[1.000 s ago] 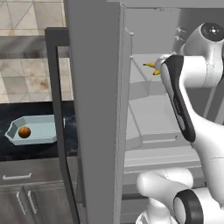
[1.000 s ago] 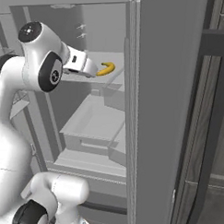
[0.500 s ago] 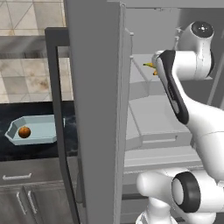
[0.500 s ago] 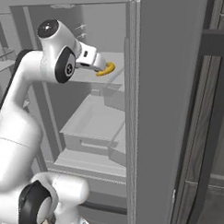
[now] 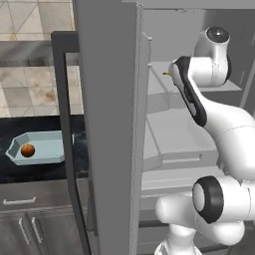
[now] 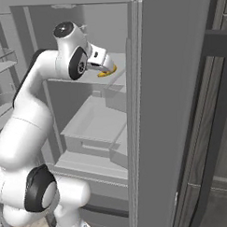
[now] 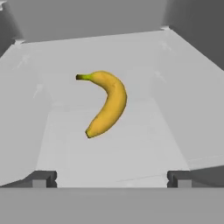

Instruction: Pick the banana and orange from the fridge and place them inside the tupperware on the counter.

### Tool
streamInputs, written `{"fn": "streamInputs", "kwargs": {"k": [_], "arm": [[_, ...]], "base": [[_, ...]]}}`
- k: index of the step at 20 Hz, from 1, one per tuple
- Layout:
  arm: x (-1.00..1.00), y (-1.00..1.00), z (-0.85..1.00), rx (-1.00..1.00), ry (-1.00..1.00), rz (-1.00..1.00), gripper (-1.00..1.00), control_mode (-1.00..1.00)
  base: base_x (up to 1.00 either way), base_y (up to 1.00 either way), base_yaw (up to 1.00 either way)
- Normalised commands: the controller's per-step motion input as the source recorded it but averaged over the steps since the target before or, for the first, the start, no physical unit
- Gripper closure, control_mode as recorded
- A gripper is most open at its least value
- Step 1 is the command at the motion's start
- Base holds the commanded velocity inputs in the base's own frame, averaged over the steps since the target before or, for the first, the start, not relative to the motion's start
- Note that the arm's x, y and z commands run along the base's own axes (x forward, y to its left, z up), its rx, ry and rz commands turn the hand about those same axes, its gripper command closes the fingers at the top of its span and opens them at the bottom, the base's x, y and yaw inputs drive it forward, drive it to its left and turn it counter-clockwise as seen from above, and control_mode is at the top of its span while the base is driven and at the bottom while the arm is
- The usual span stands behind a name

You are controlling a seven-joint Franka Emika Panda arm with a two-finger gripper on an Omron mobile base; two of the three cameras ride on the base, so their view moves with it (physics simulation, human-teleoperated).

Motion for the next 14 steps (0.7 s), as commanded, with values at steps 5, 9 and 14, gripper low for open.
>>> {"fn": "streamInputs", "kwargs": {"k": [5,9,14], "arm": [[0.45,0.00,-0.21,0.00,0.05,0.00,-1.00,-1.00],[0.44,-0.07,-0.17,0.00,0.00,0.00,-1.00,-1.00],[0.44,-0.11,-0.18,0.00,0.00,0.00,-1.00,-1.00]], "base": [[0.00,0.00,0.00],[0.00,0.00,0.00],[0.00,0.00,0.00]]}}
